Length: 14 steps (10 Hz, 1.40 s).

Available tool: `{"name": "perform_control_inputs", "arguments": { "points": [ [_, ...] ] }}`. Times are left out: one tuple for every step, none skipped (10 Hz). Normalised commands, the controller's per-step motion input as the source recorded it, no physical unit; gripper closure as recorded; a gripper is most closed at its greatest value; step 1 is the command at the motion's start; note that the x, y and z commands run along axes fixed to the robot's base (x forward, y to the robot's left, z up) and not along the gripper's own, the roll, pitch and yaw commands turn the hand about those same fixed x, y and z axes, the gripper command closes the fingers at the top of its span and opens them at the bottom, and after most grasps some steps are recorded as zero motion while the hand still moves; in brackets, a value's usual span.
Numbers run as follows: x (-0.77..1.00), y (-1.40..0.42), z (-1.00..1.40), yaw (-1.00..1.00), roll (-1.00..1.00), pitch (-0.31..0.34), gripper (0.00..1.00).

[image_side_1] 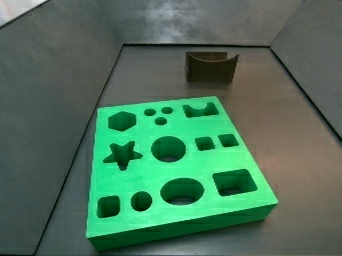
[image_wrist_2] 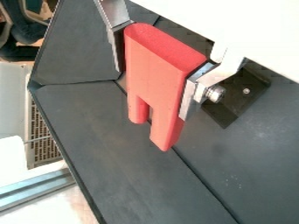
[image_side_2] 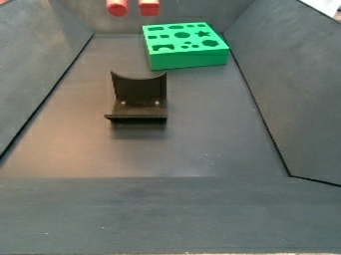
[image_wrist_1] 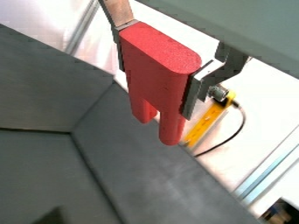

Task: Pick up the square-circle object. Move up. Place the square-circle object on the fixture. Regrasp the square-circle object. Move to above the board. Insert the square-circle object.
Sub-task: Move to above the board, then insert the square-circle object.

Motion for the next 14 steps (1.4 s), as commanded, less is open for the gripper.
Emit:
{"name": "perform_control_inputs", "arguments": {
  "points": [
    [-0.37,-1.00,0.21,-0.21,-1.00,-0.023,1.00],
    [-0.40,-1.00,0.23,-0.22,-1.00,-0.026,1.00],
    [-0.41,-1.00,0.23,-0.22,-1.00,-0.024,1.00],
    [-0.41,-1.00,0.23,-0.22,-1.00,-0.016,1.00],
    [-0.42,-1.00,0.23,-0.22,-1.00,0.003,1.00],
    [-0.42,-1.00,0.23,-0.22,-1.00,0.010,1.00],
    [-0.44,-1.00,0.23,-0.22,-1.00,0.022,1.00],
    [-0.45,-1.00,0.24,-0.21,-1.00,0.027,1.00],
    [-0.49,-1.00,0.24,-0.20,-1.00,0.021,1.00],
    [-0.49,-0.98,0.23,-0.18,-0.96,0.013,1.00],
    [-0.28,-0.45,0.11,-0.08,-0.53,-0.015,1.00],
    [-0.19,-0.25,0.06,-0.04,-0.39,-0.029,1.00],
    [-0.09,-0.11,0.02,-0.03,-0.24,-0.017,1.00],
    [0.00,0.00,0.00,0.00,0.00,-0.010,1.00]
  ]
}}
